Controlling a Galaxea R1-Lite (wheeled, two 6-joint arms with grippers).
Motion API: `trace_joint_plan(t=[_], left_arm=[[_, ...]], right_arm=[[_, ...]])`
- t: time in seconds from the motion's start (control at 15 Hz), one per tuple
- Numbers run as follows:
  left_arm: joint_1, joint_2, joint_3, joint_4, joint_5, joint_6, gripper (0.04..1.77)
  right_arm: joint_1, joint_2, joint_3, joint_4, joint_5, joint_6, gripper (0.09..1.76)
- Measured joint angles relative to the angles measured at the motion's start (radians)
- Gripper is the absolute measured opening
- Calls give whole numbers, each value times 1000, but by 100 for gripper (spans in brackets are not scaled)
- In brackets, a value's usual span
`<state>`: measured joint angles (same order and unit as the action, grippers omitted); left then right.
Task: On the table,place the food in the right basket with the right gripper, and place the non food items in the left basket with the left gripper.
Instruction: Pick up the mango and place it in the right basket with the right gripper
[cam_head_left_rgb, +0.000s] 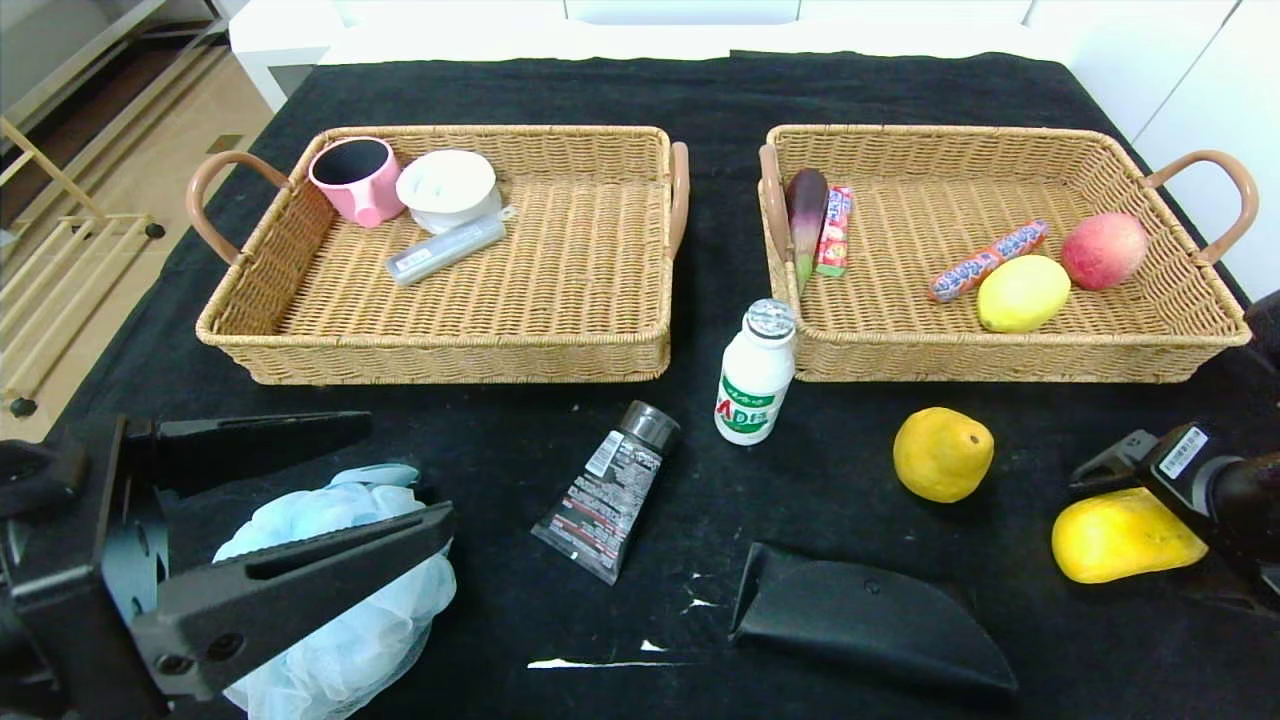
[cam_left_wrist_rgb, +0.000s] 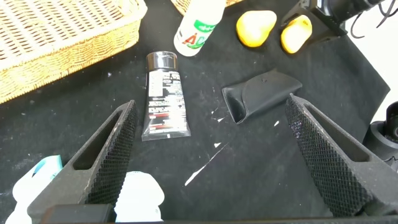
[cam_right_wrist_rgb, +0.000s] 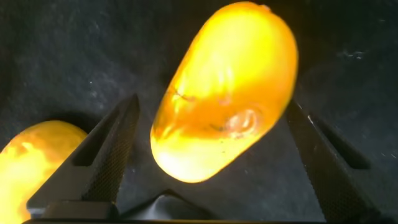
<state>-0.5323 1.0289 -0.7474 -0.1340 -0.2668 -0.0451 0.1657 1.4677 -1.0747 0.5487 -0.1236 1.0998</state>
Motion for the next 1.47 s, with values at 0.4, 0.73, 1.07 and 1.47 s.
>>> trace_joint_plan(t=[0.4,0.73,1.07,1.47], left_arm=[[0,-3,-1,0,-1,1,172],[0,-6,0,1,-1,1,172],[0,-7,0,1,-1,1,172],[0,-8,0,2,-1,3,172]], right_arm=[[-6,25,0,-4,0,24,171],[-13,36,-3,-3,34,24,171],[-21,39,-3,-3,43,24,114],[-21,49,2,-4,55,22,105]])
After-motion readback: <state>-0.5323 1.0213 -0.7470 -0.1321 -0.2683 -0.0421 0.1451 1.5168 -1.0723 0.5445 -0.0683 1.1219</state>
